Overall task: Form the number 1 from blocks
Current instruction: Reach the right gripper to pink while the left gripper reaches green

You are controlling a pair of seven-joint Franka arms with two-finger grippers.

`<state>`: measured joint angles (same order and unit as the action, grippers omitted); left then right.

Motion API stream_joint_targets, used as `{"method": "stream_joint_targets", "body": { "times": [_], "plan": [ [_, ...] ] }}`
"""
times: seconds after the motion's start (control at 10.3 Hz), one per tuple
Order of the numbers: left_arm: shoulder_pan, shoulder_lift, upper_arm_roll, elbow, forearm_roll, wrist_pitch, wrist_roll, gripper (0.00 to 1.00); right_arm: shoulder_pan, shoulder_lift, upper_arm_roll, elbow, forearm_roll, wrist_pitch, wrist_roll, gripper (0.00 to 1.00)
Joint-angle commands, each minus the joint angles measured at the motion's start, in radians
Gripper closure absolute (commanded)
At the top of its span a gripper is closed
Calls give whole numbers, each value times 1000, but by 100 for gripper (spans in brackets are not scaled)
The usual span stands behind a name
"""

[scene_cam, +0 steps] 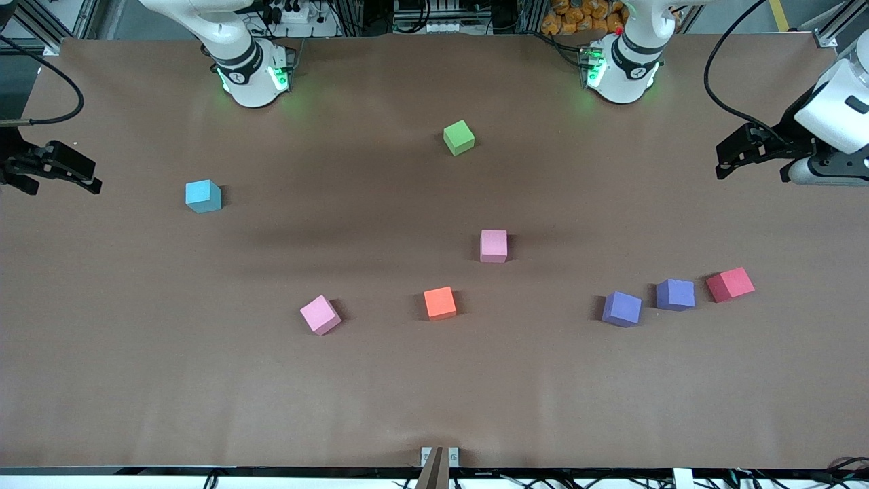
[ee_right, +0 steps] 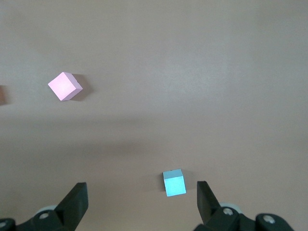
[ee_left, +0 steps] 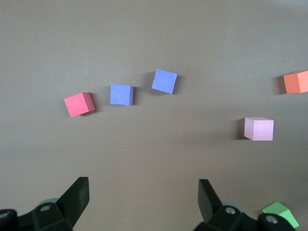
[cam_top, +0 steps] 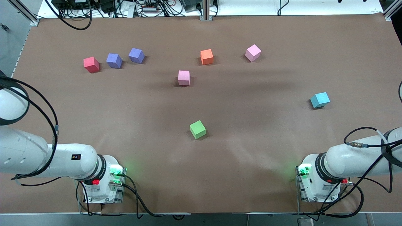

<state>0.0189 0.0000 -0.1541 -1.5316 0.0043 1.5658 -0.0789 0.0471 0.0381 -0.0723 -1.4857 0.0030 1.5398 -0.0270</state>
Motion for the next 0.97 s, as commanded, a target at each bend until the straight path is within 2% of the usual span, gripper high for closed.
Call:
{"method": "stream_joint_targets", "body": {
  "times": [0.0,0.29,0.48,0.58,0.68,0.87],
  "plan": [
    [0,-5,4,-7,17,10,22,0,7,-17,-4,-5,-17,-10,-10,0],
    [-11,3,1,-40,6,49,5,0,14,-9,-4,-7,-14,-12,-5,0],
    [-36,0,-39,-141,-56,118,4,0,63,52,-3,-5,1,17,12,0],
    [-39,-6,-56,-209,-107,158,2,0,94,90,-3,-5,3,73,25,0],
    [-59,-14,-76,-270,-145,190,-15,0,121,133,-1,-5,29,118,57,0],
    [-63,-17,-161,-347,-165,246,-160,0,149,225,-3,-5,130,189,163,0]
  ]
}}
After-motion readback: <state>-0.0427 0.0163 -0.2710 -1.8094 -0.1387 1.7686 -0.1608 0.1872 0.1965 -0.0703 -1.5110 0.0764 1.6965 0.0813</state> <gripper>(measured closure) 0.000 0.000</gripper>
